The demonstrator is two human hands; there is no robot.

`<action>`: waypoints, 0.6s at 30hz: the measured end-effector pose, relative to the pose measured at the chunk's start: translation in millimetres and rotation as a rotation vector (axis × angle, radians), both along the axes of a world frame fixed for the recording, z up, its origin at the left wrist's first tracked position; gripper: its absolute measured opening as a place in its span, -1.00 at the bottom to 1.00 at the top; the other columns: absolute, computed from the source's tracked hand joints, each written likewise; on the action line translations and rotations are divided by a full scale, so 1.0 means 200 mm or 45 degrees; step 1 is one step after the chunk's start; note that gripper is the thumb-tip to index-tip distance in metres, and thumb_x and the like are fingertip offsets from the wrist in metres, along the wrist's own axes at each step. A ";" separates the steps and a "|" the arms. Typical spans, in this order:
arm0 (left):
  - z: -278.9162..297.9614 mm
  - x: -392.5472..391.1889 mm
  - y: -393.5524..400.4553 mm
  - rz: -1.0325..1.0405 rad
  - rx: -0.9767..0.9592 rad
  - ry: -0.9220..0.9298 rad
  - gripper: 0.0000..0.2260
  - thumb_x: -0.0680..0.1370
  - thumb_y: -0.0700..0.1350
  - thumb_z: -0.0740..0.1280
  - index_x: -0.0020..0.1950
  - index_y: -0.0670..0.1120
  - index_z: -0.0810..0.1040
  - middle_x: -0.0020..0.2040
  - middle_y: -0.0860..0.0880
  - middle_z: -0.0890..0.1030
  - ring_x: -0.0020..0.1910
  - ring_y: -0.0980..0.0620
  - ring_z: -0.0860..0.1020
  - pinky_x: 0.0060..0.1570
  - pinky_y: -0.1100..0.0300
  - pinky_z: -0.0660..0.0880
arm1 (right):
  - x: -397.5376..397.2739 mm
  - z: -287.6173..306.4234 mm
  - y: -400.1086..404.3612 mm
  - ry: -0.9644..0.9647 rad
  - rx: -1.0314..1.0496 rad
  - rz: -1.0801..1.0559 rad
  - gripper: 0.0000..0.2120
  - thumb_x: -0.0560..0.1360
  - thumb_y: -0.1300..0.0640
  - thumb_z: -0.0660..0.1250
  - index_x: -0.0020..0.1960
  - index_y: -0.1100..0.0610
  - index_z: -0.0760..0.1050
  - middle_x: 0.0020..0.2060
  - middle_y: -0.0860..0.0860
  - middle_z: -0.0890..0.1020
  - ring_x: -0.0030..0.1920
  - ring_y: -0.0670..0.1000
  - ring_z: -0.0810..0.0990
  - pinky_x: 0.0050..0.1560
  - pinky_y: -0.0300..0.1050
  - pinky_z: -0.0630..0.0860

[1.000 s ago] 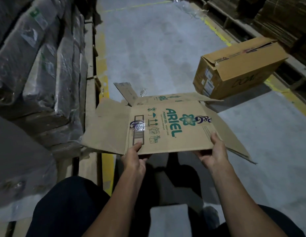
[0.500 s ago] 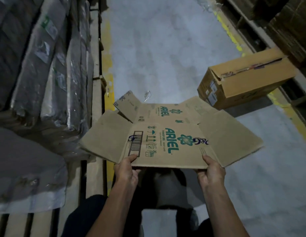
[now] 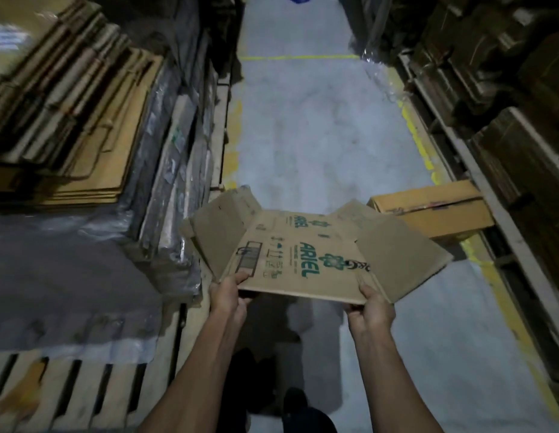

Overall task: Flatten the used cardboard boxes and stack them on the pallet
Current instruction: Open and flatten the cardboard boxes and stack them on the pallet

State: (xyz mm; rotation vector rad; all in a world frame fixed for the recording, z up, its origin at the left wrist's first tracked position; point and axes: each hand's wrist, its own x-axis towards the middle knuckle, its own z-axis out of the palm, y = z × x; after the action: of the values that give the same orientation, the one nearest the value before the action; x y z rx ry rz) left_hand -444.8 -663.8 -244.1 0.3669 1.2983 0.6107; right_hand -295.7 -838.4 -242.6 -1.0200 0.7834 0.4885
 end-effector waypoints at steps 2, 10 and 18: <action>0.13 0.03 0.02 0.059 0.052 -0.054 -0.50 0.42 -0.46 0.34 0.34 -0.43 0.32 0.09 -0.38 0.58 -0.14 -0.24 0.64 -0.40 -0.13 0.63 | 0.05 0.13 0.03 -0.046 0.029 0.060 -0.60 0.50 0.49 0.28 0.31 0.26 0.49 0.03 0.18 0.67 -0.19 0.15 0.67 -0.44 -0.05 0.59; 0.62 0.07 0.11 0.210 0.245 -0.289 -0.62 0.40 -0.47 0.36 0.22 -0.42 0.51 0.10 -0.37 0.62 -0.05 -0.31 0.66 -0.32 -0.16 0.64 | 0.20 0.62 0.21 -0.185 0.288 0.179 -0.68 0.51 0.44 0.32 0.23 0.24 0.52 0.08 0.21 0.67 -0.09 0.18 0.69 -0.28 0.22 0.64; 1.10 -0.02 0.20 0.241 0.452 -0.435 -0.89 0.54 -0.38 0.29 -0.16 -0.26 0.55 -0.34 -0.16 0.67 -0.38 -0.06 0.67 -0.36 0.05 0.66 | 0.19 1.04 0.43 -0.296 0.526 0.290 -0.79 0.51 0.42 0.34 0.08 0.20 0.56 -0.09 0.16 0.72 -0.20 0.10 0.73 -0.35 0.09 0.67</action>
State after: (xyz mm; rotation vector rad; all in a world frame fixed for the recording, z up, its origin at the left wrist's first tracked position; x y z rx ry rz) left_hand -449.2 -624.0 -24.9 0.4111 0.9007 1.0238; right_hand -257.4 -752.7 -35.3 -0.7633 0.3389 0.6810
